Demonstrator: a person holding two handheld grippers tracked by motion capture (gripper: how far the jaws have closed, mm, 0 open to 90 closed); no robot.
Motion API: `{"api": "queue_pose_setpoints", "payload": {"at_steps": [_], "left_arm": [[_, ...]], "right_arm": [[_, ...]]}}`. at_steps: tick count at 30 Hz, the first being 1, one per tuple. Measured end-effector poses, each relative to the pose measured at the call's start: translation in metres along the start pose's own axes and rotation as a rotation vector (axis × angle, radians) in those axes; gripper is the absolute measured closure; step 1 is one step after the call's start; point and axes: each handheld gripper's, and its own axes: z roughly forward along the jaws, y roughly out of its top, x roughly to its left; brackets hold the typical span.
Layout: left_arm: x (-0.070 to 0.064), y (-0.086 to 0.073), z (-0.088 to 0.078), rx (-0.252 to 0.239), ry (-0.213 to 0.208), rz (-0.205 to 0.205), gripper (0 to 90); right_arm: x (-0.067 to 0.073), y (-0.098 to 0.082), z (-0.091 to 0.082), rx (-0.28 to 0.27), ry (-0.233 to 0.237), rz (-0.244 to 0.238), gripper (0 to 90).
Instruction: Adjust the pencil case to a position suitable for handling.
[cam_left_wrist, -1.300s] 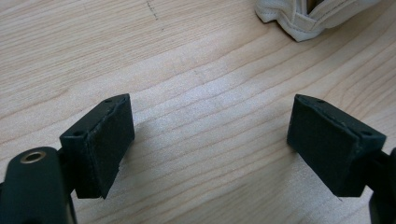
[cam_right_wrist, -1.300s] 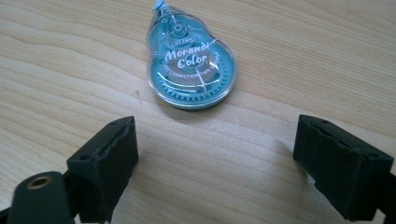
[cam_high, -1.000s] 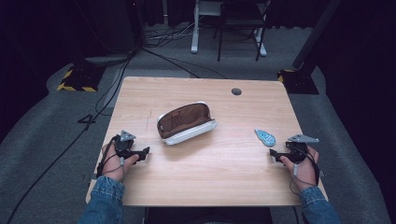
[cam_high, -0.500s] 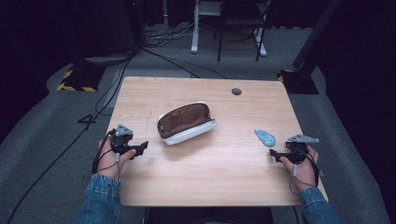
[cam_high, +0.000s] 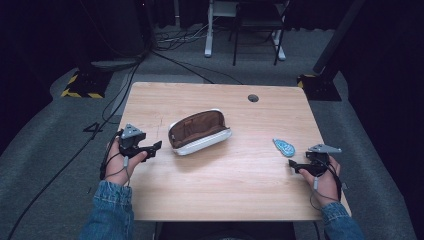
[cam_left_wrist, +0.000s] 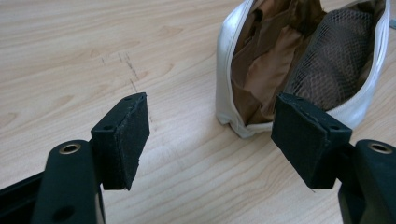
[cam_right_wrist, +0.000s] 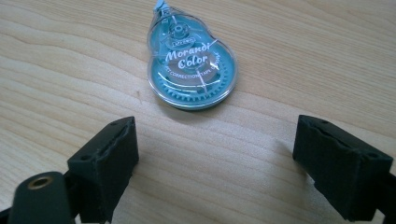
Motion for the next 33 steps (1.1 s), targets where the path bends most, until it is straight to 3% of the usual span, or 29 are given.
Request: {"api": "queue_pose_setpoints", "payload": {"at_steps": [5,18,33], "left_arm": [[-0.002,0.008,0.002,-0.023,-0.008,-0.001,27.6],[-0.008,0.029,0.014,-0.06,-0.035,0.041,26.7],[-0.009,0.04,0.046,-0.086,-0.077,0.094,29.8]], "right_arm": [[0.0,0.0,0.0,0.0,0.0,-0.001,14.1],[0.0,0.0,0.0,0.0,0.002,-0.002,14.2],[0.0,0.0,0.0,-0.001,0.001,-0.002,14.2]]}}
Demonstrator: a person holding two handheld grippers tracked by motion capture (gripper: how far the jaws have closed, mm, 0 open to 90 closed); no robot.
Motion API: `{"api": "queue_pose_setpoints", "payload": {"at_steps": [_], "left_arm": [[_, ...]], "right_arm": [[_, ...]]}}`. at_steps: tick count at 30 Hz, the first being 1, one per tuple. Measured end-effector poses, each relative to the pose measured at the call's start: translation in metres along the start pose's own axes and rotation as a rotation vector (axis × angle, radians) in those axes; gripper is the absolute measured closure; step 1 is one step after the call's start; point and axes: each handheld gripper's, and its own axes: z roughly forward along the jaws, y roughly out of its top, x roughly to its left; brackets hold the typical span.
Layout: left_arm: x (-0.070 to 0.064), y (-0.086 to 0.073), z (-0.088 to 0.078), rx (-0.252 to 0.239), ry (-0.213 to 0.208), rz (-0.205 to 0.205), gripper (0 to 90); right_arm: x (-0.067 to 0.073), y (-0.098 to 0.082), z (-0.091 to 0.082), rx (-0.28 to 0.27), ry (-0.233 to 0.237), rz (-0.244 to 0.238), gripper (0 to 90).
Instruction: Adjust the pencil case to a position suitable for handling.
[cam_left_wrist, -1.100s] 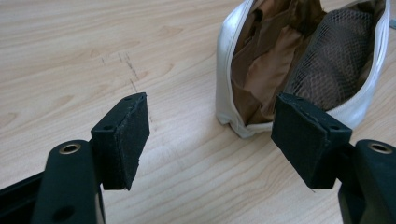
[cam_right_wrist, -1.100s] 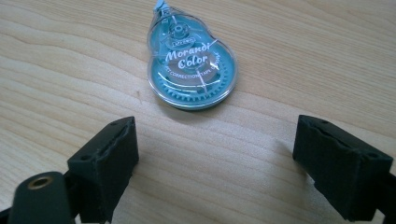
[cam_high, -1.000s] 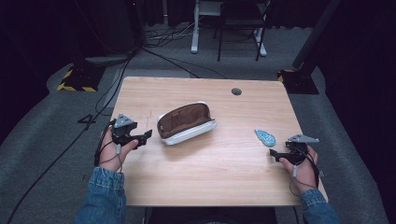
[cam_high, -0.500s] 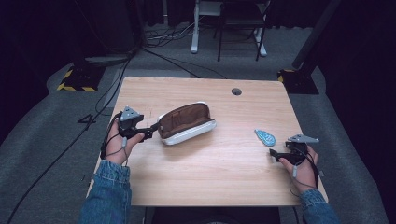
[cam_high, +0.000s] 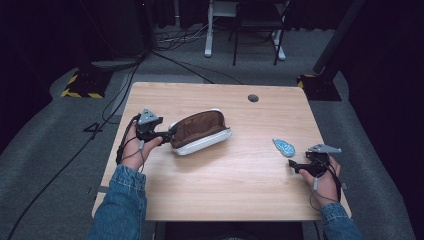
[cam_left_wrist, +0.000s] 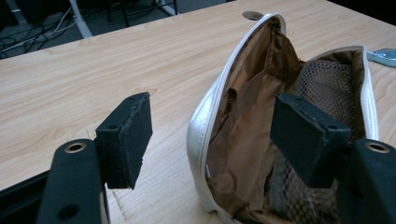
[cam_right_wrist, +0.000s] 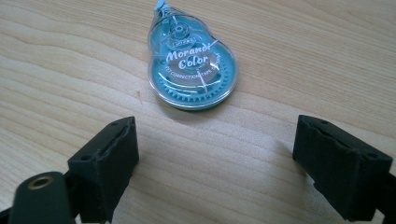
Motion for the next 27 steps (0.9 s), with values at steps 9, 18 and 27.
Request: {"api": "queue_pose_setpoints", "payload": {"at_steps": [9,18,27], "left_arm": [[0.006,-0.007,0.018,0.018,-0.008,-0.006,32.5],[0.007,-0.012,0.034,0.03,-0.057,-0.03,38.1],[0.009,-0.018,0.05,0.08,-0.095,-0.056,52.7]], "right_arm": [[0.0,0.0,0.0,0.001,0.003,-0.002,14.2],[0.0,0.0,0.0,0.001,0.003,-0.003,14.2],[0.0,0.0,0.0,0.001,0.003,-0.002,14.2]]}}
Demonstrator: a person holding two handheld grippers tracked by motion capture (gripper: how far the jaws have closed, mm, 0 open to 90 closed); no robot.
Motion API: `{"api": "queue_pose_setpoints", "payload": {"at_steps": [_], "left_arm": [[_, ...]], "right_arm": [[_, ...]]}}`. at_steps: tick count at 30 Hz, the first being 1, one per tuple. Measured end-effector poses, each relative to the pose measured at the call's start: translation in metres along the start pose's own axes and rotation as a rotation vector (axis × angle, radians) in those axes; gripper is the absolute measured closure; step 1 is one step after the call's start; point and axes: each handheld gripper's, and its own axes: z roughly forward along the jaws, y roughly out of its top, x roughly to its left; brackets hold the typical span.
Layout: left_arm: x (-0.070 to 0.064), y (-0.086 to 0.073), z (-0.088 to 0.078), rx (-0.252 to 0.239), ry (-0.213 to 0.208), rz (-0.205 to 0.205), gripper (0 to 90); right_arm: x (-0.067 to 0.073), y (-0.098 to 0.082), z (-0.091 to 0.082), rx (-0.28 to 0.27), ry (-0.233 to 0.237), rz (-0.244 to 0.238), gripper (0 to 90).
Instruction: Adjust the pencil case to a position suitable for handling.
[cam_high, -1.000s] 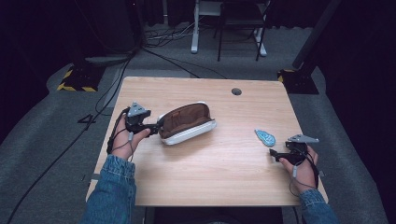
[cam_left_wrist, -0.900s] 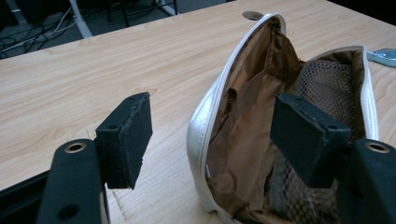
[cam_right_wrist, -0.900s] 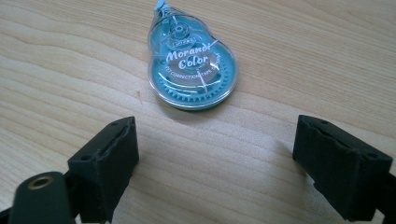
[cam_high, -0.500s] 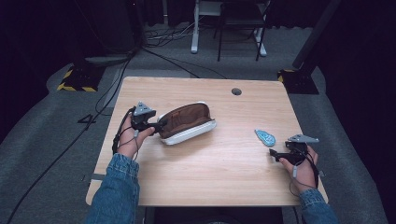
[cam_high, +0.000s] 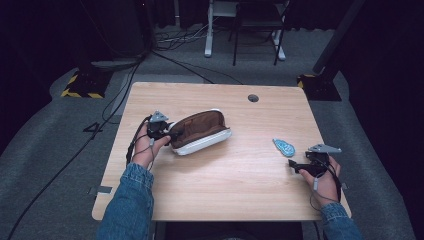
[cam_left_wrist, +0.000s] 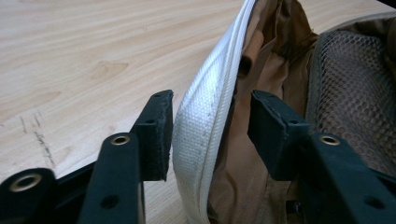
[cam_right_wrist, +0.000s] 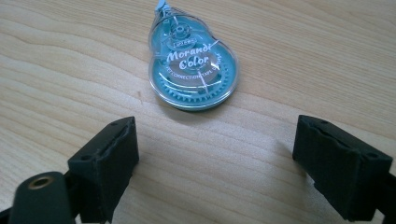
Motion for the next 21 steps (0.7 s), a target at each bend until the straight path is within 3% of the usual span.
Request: {"api": "queue_pose_setpoints", "payload": {"at_steps": [4,8,14,21], "left_arm": [[0.0021,-0.0004,0.0011,0.017,-0.014,-0.011,65.0],[0.0022,-0.0005,0.0,0.038,-0.083,-0.036,78.8],[-0.0018,0.0009,-0.0003,0.064,-0.107,-0.044,83.5],[-0.0041,0.0021,-0.0029,0.052,-0.117,-0.054,84.8]], "right_arm": [[0.0,0.0,0.0,0.0,0.0,-0.001,14.3],[0.0,0.0,-0.0001,-0.001,0.001,-0.001,14.4],[0.0,0.0,-0.0001,0.0,0.001,-0.001,14.5],[0.0,0.0,-0.0001,0.0,0.001,-0.001,14.5]]}}
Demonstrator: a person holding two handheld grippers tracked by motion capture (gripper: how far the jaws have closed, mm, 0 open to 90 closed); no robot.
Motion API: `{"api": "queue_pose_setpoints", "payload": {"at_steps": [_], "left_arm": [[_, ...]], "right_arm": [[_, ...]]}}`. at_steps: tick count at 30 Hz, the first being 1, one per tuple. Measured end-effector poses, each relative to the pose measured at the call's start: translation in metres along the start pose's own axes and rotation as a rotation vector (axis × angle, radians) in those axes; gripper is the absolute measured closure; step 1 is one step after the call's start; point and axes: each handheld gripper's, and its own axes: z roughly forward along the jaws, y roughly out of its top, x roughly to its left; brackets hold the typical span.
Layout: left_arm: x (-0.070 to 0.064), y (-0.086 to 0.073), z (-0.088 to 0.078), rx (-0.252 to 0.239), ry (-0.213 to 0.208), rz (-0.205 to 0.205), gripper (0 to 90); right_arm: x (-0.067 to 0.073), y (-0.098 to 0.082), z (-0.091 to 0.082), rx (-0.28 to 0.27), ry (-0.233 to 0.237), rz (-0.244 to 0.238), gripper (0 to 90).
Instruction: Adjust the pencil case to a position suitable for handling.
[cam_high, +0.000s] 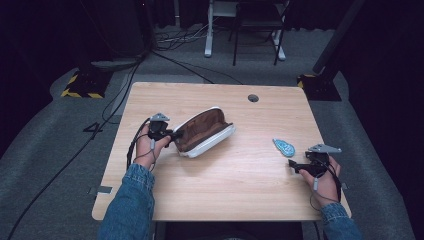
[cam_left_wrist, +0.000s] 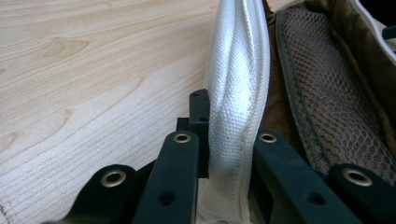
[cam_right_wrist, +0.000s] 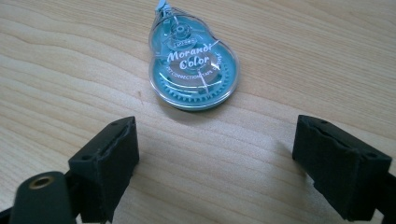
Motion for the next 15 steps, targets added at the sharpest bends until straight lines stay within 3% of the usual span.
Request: {"api": "queue_pose_setpoints", "payload": {"at_steps": [15], "left_arm": [[-0.013,0.007,-0.017,-0.022,-0.017,0.015,85.8]], "right_arm": [[0.0,0.0,0.0,0.0,0.0,0.0,14.5]]}}
